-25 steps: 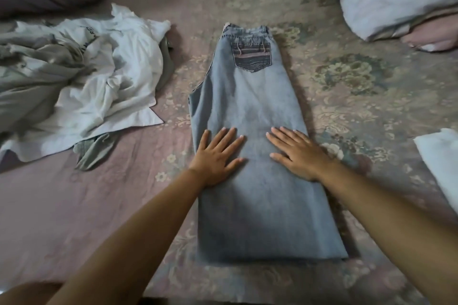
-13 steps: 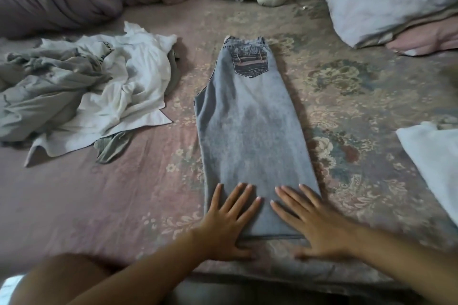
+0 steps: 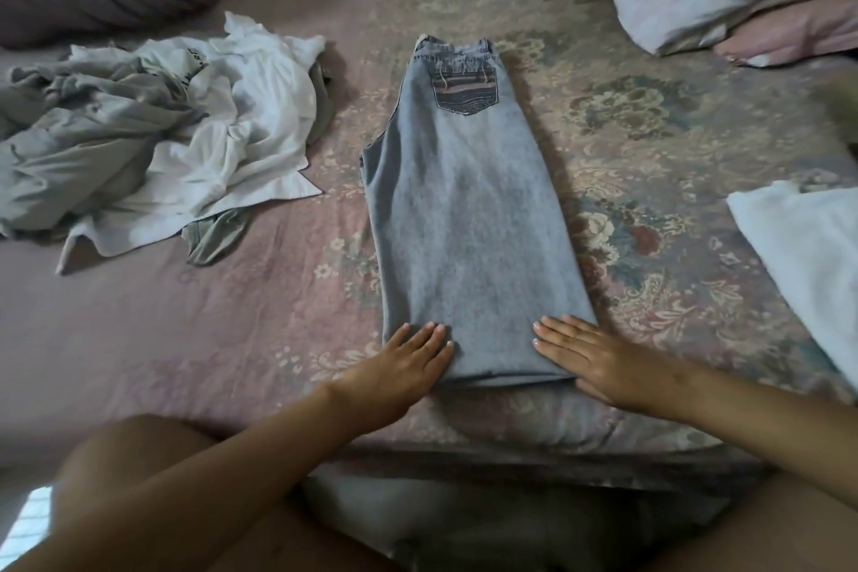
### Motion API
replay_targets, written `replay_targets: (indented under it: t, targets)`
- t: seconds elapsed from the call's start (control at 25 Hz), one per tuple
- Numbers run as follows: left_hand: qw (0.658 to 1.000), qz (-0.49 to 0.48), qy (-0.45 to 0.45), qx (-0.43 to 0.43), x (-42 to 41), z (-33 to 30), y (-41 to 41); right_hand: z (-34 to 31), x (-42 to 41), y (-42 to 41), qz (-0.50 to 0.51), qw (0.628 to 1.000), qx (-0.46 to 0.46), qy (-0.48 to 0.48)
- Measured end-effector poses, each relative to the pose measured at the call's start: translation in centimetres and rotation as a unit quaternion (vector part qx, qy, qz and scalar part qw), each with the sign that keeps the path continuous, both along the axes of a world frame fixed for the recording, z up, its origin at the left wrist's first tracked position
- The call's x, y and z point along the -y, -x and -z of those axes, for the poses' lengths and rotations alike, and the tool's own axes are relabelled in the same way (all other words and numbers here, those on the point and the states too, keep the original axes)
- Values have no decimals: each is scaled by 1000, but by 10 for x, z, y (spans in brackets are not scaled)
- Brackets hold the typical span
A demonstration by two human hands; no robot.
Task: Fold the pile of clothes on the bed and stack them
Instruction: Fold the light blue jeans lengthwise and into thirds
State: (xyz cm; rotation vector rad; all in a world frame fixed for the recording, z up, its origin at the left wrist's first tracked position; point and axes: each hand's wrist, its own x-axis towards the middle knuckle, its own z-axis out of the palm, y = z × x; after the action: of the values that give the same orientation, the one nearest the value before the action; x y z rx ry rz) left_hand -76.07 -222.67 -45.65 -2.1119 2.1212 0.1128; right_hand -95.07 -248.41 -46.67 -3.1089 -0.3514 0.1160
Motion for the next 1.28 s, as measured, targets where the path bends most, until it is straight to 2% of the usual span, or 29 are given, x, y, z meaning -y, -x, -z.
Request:
replay_targets:
  t: [0.08, 0.12, 0.2, 0.28, 0.32, 0.36, 0.44, 0.56, 0.6, 0.68, 0.72, 0.76, 0.84, 0.92, 0.96, 1.0, 1.04, 1.12, 1.16, 1.2, 1.28]
  targets:
    - [992, -11, -51, -112, -5, -24, 16, -22, -13, 12, 41, 991, -91, -93]
    - [975, -30, -114, -190, -9, -41, 19, -40, -18, 14, 90, 969, -161, -164]
    - [913, -78, -201, -346, -4, -77, 9, -79, -16, 7, 164, 877, -321, -317]
    - [855, -90, -236, -452, 10, -107, -18, -117, 2, -24, 212, 809, -389, -386]
    - [820, -125, -232, -508, 17, -114, -37, -130, 13, -42, 233, 788, -391, -414]
    - [769, -180, -204, -578, 27, -119, -57, -144, 24, -62, 274, 757, -375, -459]
    - [675, -288, -82, -674, 51, -116, -100, -159, 47, -108, 348, 710, -284, -543]
    - [615, -400, 135, -666, 93, -99, -162, -144, 89, -181, 391, 671, -129, -616]
    - [574, -441, 191, -663, 104, -87, -176, -132, 97, -198, 403, 650, -93, -637]
    - [482, -515, 213, -676, 113, -58, -183, -95, 104, -207, 444, 632, -55, -633]
    - [473, -535, 203, -670, 111, -44, -177, -77, 101, -198, 479, 625, -57, -614]
    - [496, -543, 196, -648, 106, -32, -172, -59, 99, -186, 510, 620, -47, -594]
    - [582, -544, 183, -577, 95, -17, -161, -32, 97, -163, 522, 625, -21, -580]
    - [680, -542, 145, -472, 87, -12, -148, -25, 92, -150, 513, 691, -9, -508]
    - [718, -535, 147, -420, 88, -10, -141, -25, 91, -149, 506, 721, 8, -473]
    - [740, -523, 181, -382, 90, -8, -136, -27, 88, -152, 496, 742, 41, -449]
    - [740, -511, 234, -368, 94, -7, -132, -29, 85, -156, 488, 749, 92, -439]
    - [690, -508, 334, -393, 103, -10, -132, -35, 76, -170, 493, 723, 188, -445]
    - [668, -519, 339, -411, 106, -11, -134, -35, 73, -175, 507, 710, 203, -443]
    - [661, -540, 314, -417, 107, -10, -136, -33, 72, -177, 526, 706, 186, -436]
    - [673, -581, 242, -389, 98, 2, -128, -20, 70, -167, 566, 730, 106, -369]
